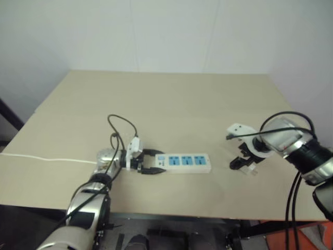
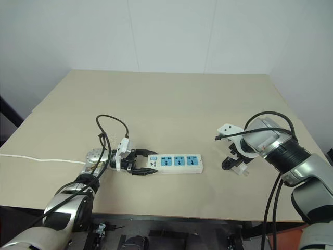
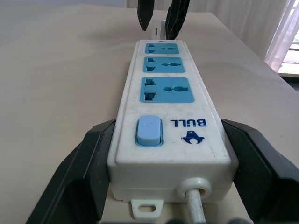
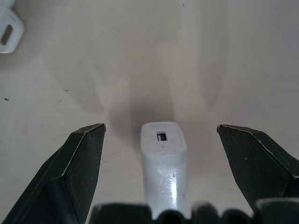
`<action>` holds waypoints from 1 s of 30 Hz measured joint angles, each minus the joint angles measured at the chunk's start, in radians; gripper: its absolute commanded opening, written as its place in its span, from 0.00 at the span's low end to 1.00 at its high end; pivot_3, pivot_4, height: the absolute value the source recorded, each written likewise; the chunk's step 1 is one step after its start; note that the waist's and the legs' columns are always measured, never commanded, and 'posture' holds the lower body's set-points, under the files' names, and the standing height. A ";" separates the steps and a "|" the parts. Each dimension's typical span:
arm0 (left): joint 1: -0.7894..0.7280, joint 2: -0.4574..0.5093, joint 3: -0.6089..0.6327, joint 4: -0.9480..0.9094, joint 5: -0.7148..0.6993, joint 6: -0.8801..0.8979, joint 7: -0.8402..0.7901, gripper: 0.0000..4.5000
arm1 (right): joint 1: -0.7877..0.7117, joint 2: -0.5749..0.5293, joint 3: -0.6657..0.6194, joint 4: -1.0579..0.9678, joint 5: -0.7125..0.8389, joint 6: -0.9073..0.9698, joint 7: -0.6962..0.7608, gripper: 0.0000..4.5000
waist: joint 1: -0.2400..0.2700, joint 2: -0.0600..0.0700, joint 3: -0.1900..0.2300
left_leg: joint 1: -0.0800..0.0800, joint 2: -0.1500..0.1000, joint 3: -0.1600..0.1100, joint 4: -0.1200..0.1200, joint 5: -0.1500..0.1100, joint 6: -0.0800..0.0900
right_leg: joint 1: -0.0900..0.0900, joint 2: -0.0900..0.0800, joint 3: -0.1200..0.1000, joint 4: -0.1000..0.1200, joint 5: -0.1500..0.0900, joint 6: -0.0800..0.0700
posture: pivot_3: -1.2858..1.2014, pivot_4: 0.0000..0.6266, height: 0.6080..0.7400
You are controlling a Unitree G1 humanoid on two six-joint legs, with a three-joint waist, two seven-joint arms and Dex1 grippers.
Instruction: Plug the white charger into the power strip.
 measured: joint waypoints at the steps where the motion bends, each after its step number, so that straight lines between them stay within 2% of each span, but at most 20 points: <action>1: 0.003 0.000 0.001 -0.003 0.000 0.000 0.000 0.72 | 0.000 0.002 0.000 0.010 -0.004 -0.001 0.006 1.00 | 0.000 0.000 0.000 | 0.000 0.000 0.000 0.000 0.000 0.000 | 0.000 0.000 0.000 0.000 0.000 0.000 | 0.52 0.24 1.00; 3: 0.007 0.000 0.003 -0.007 -0.001 -0.002 0.001 0.72 | 0.000 0.004 0.000 0.025 -0.010 -0.001 0.015 1.00 | -0.001 0.001 0.000 | 0.000 0.000 0.000 0.000 0.000 0.000 | 0.000 0.000 0.000 0.000 0.000 0.000 | 0.52 0.24 1.00; 7: 0.018 0.000 0.004 -0.019 -0.002 -0.010 0.005 0.72 | 0.000 0.006 0.000 0.032 -0.018 -0.001 0.033 0.82 | -0.003 0.002 -0.001 | 0.000 0.000 0.000 0.000 0.000 0.000 | 0.000 0.000 0.000 0.000 0.000 0.000 | 0.52 0.24 1.00; 10: 0.021 0.000 0.004 -0.020 -0.001 -0.016 0.008 0.72 | 0.002 0.008 0.000 0.034 -0.028 -0.004 0.041 0.58 | -0.003 0.003 -0.002 | 0.001 0.000 0.000 0.000 0.000 0.000 | 0.000 0.000 0.000 0.000 0.000 0.000 | 0.52 0.24 1.00; 15: 0.023 0.000 0.004 -0.021 -0.001 -0.018 0.012 0.72 | 0.011 0.014 0.002 0.041 -0.048 -0.019 0.054 0.26 | -0.003 0.003 -0.002 | 0.001 0.000 0.000 0.001 0.000 0.000 | 0.001 0.000 0.000 0.001 0.000 0.000 | 0.52 0.24 1.00; 23: 0.041 0.002 0.003 -0.043 -0.008 -0.015 0.013 0.72 | 0.056 0.008 -0.035 -0.052 -0.072 -0.003 0.025 0.25 | -0.005 0.004 -0.005 | 0.002 0.000 0.000 0.001 0.000 0.000 | 0.001 0.000 0.000 0.001 0.000 0.000 | 0.52 0.24 1.00; 30: 0.075 0.031 -0.026 -0.098 -0.054 0.025 0.001 0.72 | 0.106 0.062 -0.267 -0.313 -0.045 0.077 -0.103 0.25 | -0.020 0.005 -0.005 | 0.002 0.000 0.000 0.001 0.000 0.000 | 0.000 0.001 0.000 0.005 0.000 0.000 | 0.52 0.24 1.00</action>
